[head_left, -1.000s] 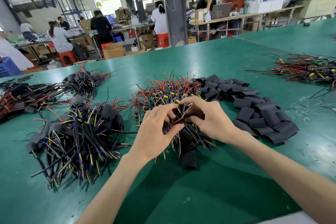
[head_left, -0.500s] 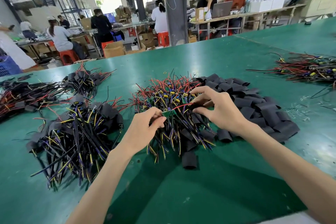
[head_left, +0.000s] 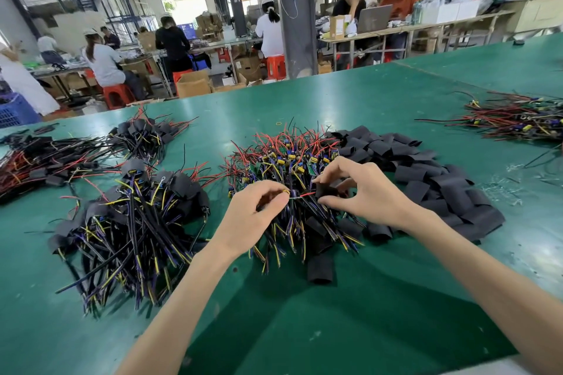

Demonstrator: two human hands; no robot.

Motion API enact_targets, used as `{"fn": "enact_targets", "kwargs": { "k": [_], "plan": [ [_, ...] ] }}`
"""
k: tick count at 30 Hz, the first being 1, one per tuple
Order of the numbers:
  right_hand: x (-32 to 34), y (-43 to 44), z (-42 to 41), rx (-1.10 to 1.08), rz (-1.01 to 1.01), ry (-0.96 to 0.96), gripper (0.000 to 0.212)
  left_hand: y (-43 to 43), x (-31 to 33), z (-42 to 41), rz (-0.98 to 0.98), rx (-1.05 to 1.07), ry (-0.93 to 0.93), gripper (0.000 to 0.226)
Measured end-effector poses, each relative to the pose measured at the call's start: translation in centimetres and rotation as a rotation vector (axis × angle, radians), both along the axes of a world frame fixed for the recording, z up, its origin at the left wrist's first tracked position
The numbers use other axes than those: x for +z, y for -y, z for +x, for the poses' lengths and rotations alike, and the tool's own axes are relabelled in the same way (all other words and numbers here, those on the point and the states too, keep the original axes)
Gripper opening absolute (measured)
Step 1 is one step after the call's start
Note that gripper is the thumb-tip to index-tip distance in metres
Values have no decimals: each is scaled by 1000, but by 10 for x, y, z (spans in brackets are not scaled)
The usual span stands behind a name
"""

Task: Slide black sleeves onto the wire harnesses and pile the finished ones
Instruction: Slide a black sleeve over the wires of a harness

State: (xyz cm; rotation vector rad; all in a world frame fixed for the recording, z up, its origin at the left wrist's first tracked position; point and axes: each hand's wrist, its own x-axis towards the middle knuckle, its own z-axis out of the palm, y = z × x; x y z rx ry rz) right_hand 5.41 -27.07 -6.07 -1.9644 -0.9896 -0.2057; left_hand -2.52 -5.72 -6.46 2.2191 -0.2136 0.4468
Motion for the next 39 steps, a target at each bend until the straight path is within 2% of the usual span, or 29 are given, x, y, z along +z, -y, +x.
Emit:
{"fn": "enact_targets", "kwargs": {
  "k": [5, 16, 23, 28, 30, 34, 39],
  "plan": [
    [-2, -4, -3, 28, 11, -5, 24, 7, -4, -1, 74, 13, 56, 20],
    [-4, -7, -5, 15, 30, -5, 18, 16, -3, -5, 95, 14, 127, 20],
    [-3, -8, -9, 47, 46, -17, 20, 15, 1, -6, 144, 3, 146, 27],
    [-2, -9, -11, 47, 55, -13, 29, 16, -2, -5, 165, 13, 136, 20],
    [-2, -10, -12, 39, 57, 4, 32, 18, -3, -5, 149, 22, 113, 22],
    [-5, -13, -13, 38, 91, 22, 23, 23, -1, -7, 4, 39, 87, 21],
    [-10, -16, -16, 58, 89, 92, 16, 23, 1, -8, -11, 26, 95, 25]
  ]
}}
